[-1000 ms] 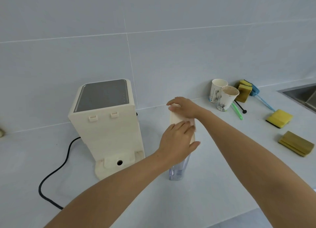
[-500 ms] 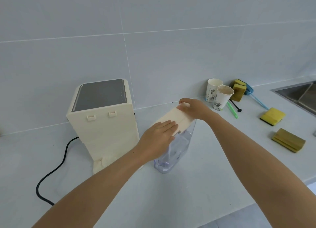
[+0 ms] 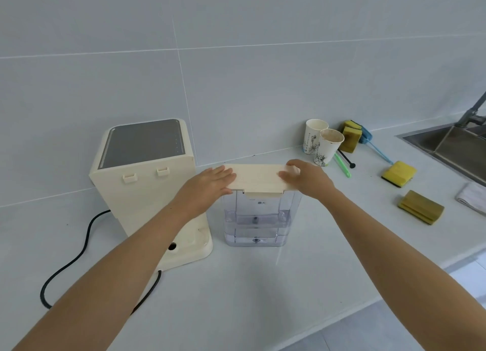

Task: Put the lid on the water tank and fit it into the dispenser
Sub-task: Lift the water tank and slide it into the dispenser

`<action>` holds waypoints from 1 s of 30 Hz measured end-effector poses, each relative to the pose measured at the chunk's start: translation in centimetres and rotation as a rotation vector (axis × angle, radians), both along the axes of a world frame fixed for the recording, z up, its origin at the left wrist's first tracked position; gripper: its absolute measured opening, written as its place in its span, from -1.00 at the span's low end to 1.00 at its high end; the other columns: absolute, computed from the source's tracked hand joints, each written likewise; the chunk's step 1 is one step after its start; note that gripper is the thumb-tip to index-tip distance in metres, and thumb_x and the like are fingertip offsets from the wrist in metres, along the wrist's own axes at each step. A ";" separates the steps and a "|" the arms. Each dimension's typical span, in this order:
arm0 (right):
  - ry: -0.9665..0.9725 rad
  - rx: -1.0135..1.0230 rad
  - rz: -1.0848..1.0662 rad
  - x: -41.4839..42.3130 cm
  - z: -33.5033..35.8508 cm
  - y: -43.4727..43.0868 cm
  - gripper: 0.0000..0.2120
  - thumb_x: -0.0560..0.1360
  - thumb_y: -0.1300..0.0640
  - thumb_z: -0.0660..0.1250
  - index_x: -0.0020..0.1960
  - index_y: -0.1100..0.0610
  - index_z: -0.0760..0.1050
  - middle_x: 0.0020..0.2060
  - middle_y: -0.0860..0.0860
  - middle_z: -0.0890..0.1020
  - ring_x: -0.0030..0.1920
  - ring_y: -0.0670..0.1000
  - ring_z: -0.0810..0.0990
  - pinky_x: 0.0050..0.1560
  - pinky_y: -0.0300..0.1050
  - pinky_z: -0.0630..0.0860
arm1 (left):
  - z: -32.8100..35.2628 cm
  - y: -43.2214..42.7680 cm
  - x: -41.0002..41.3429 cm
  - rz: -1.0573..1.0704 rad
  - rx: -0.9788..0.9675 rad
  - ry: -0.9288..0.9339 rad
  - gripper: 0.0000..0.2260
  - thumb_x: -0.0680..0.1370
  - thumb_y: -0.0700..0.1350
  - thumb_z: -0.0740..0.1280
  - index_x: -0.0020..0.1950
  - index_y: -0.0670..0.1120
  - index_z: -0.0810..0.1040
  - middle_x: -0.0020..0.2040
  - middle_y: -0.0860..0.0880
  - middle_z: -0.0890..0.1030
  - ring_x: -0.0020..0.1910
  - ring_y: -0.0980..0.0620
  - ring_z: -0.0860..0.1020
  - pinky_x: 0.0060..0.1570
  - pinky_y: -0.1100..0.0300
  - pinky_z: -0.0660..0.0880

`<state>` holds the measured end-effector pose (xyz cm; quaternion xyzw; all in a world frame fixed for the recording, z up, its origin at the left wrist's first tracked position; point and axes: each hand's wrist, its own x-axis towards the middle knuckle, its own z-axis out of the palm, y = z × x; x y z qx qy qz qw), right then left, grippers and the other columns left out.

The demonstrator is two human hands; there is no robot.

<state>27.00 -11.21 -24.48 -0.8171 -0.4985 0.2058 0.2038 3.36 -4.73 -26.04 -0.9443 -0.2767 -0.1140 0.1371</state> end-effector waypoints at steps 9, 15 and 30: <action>0.024 0.023 -0.053 -0.9 -0.1 -1.4 -0.54 0.46 -0.20 0.14 0.33 -0.08 0.33 0.24 0.08 0.52 0.16 0.14 0.50 0.10 0.03 0.43 | -0.4 -0.1 -0.1 0.148 -0.493 -0.257 -0.60 0.58 -0.08 0.20 0.42 -0.08 0.31 0.50 -0.04 0.24 0.49 0.04 0.17 0.44 0.16 0.12; 0.280 0.127 -0.003 -0.2 -0.8 -2.9 -0.29 0.45 -0.20 0.19 0.48 -0.13 -0.09 0.48 0.09 0.22 0.42 0.17 0.26 0.34 0.07 0.28 | -0.8 -0.7 0.4 0.270 -0.938 -0.604 -0.21 0.44 -0.06 0.41 0.51 0.03 -0.01 0.55 0.03 0.06 0.50 0.02 0.14 0.41 0.12 0.15; 0.485 0.049 0.063 0.8 -8.2 -4.0 -0.02 0.30 0.15 0.50 0.49 0.04 -0.07 0.45 0.06 0.27 0.40 0.11 0.30 0.34 -0.03 0.31 | -5.5 1.1 2.2 0.378 -1.374 -0.566 -0.10 0.31 -0.29 0.51 0.49 -0.04 0.04 0.43 0.01 0.27 0.39 0.05 0.26 0.25 0.24 0.26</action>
